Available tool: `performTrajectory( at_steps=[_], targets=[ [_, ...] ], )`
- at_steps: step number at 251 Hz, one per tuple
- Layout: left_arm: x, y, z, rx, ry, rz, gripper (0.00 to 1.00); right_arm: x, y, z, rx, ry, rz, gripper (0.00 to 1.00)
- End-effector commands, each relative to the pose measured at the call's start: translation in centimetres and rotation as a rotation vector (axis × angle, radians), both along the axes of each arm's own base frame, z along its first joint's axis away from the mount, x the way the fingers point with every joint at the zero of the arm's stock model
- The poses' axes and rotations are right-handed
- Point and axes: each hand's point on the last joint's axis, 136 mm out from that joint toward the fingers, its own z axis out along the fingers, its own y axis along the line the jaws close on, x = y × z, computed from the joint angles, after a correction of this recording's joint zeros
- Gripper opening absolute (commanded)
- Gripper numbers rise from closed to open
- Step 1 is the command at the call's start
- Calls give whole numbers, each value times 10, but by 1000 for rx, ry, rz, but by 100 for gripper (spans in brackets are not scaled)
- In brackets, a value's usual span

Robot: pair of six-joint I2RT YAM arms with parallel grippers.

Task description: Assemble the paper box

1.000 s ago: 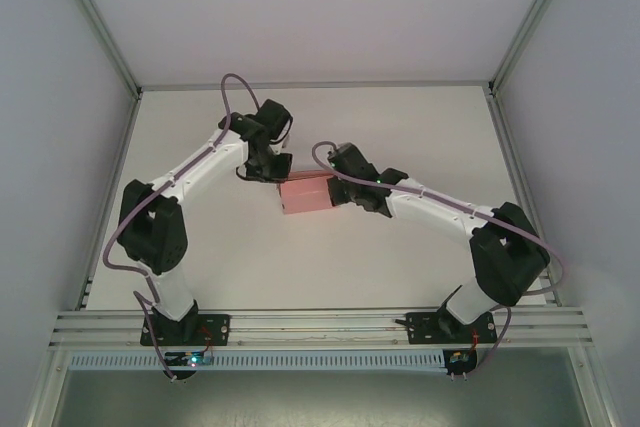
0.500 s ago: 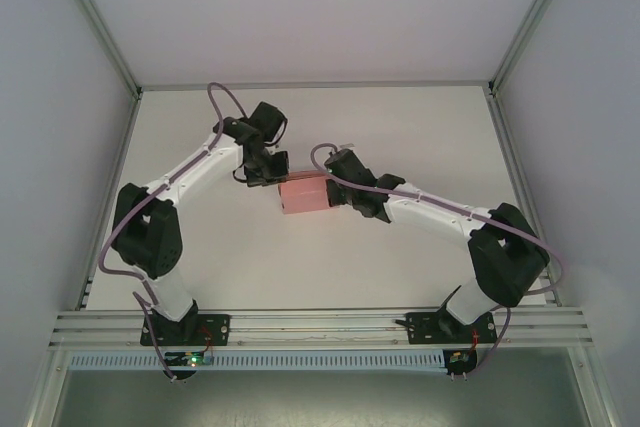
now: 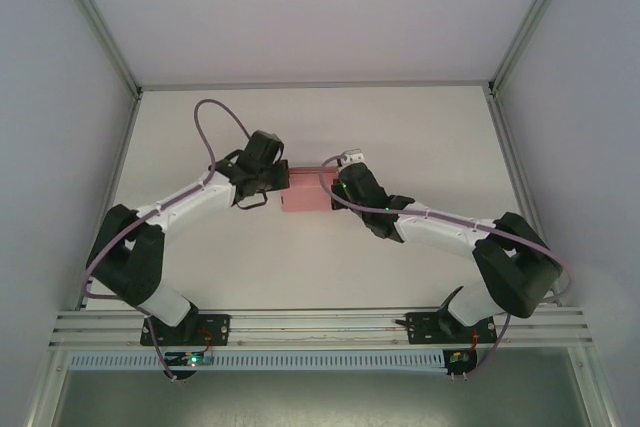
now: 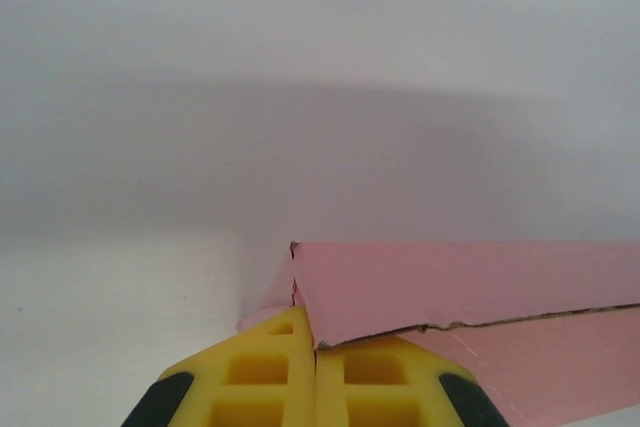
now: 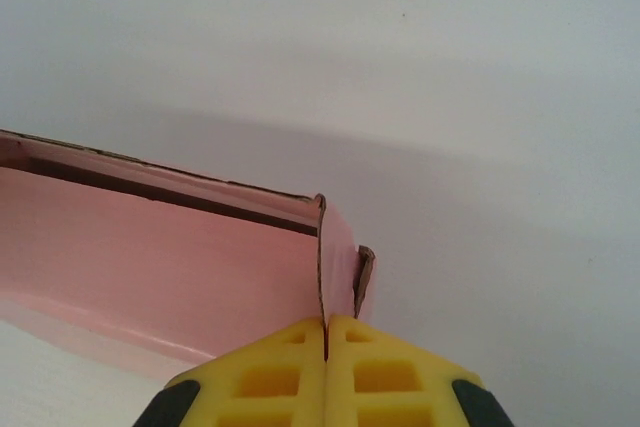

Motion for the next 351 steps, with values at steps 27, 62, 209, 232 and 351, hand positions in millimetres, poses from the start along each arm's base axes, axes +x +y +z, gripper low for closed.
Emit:
performTrajectory(
  at_steps=[27,62,209,232,351],
  targets=[
    [-84,-11,-96,140,216,-200,0,-51,18,-39,9,113,196,0],
    [-94,-6,-103,201,177,-209,0,-61,20,-42,-22,91,231,0],
    [-101,6,-90,316,-35,-204,0,-74,14,-4,92,63,197,48],
    [-98,9,-88,325,-59,-187,0,-72,10,4,134,67,164,59],
    [-96,10,-82,331,-90,-187,0,-25,-28,30,323,156,-144,80]
  ],
)
